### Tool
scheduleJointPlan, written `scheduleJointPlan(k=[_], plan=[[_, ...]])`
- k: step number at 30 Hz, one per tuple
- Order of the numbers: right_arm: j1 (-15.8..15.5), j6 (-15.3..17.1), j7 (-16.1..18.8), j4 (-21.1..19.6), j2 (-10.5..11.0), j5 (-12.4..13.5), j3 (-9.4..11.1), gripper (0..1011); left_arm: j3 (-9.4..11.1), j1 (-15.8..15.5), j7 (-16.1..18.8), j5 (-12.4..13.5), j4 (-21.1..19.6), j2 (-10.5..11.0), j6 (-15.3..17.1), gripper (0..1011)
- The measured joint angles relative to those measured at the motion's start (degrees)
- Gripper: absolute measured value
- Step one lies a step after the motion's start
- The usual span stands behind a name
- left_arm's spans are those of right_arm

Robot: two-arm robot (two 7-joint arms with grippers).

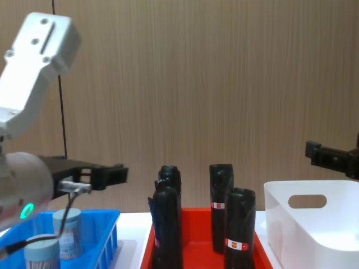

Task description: Pick the cotton swabs from the blue box and place them into the white box.

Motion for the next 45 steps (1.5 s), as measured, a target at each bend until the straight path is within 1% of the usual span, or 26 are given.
scheduleJointPlan(k=[6, 9, 14, 20, 23, 34, 45], plan=[[0.0, 0.0, 0.0, 0.0, 0.0, 0.0, 0.0, 1002, -1.4, 0.7, 1.8, -2.4, -0.2, 0.6, 1.1, 1004], [0.0, 0.0, 0.0, 0.0, 0.0, 0.0, 0.0, 1002, -1.9, 0.8, 2.3, -3.2, 0.0, 0.7, 1.5, 1004], [0.0, 0.0, 0.0, 0.0, 0.0, 0.0, 0.0, 1002, -3.3, 0.8, 3.2, -5.4, 1.2, 0.9, 2.6, 1004], [0.0, 0.0, 0.0, 0.0, 0.0, 0.0, 0.0, 1002, -4.6, 0.2, 3.3, -7.3, 3.0, 1.0, 3.7, 1004], [0.0, 0.0, 0.0, 0.0, 0.0, 0.0, 0.0, 1002, -5.1, -0.2, 3.3, -7.9, 3.9, 0.9, 4.1, 1004], [0.0, 0.0, 0.0, 0.0, 0.0, 0.0, 0.0, 1002, -7.0, -2.9, 1.3, -10.4, 9.1, 0.1, 5.4, 1004], [0.0, 0.0, 0.0, 0.0, 0.0, 0.0, 0.0, 1002, -8.0, -6.1, -2.0, -11.1, 15.2, -1.1, 6.5, 1004]])
